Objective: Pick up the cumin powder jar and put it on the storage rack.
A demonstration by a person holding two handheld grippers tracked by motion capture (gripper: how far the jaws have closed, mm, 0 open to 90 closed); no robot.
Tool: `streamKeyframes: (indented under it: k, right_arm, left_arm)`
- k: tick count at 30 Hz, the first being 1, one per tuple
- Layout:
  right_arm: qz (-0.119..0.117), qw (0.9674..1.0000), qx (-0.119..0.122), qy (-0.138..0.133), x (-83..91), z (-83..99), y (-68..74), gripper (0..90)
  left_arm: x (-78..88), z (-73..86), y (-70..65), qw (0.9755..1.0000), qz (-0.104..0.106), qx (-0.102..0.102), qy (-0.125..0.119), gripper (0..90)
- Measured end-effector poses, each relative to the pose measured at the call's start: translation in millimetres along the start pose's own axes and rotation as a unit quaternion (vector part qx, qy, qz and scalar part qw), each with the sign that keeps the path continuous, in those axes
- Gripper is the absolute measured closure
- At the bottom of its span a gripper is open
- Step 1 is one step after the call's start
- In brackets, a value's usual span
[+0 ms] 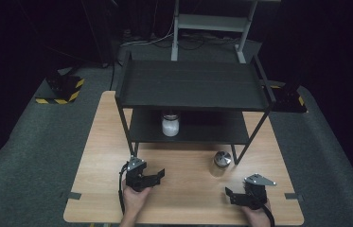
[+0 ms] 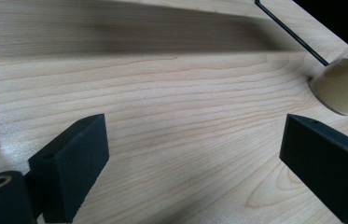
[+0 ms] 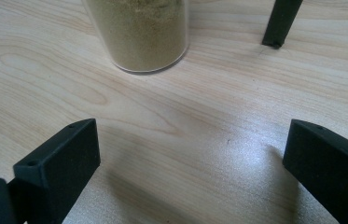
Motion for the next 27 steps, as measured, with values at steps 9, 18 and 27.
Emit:
streamKeyframes:
  k: [9, 18, 27]
  right_arm:
    - [-0.004, 1.0000, -0.004, -0.001, -2.4, -2.2, -4.2, 4.2]
    - [-0.008, 0.9999, -0.009, -0.006, -2.1, -1.2, -6.5, 4.3]
    - [-0.010, 0.9999, -0.010, -0.007, -1.9, -0.8, -7.7, 4.4]
  left_arm:
    - [-0.1, -0.2, -0.1, 1.0000, 0.000, 0.000, 0.001, 8.4]
    - [0.0, 0.0, -0.3, 1.0000, -0.001, 0.001, 0.000, 8.5]
    - [-0.5, -0.4, -0.7, 1.0000, -0.002, 0.001, 0.002, 8.5]
Point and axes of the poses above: each handheld gripper's, and its own axes: x roughly backward along the jaws, z roughly out of its underside, y roughly to its left, the point moved 6 cm from there along -x, roughly forward along the jaws, and after that the axes turned 1 degree about y, right-handed, at the moved point
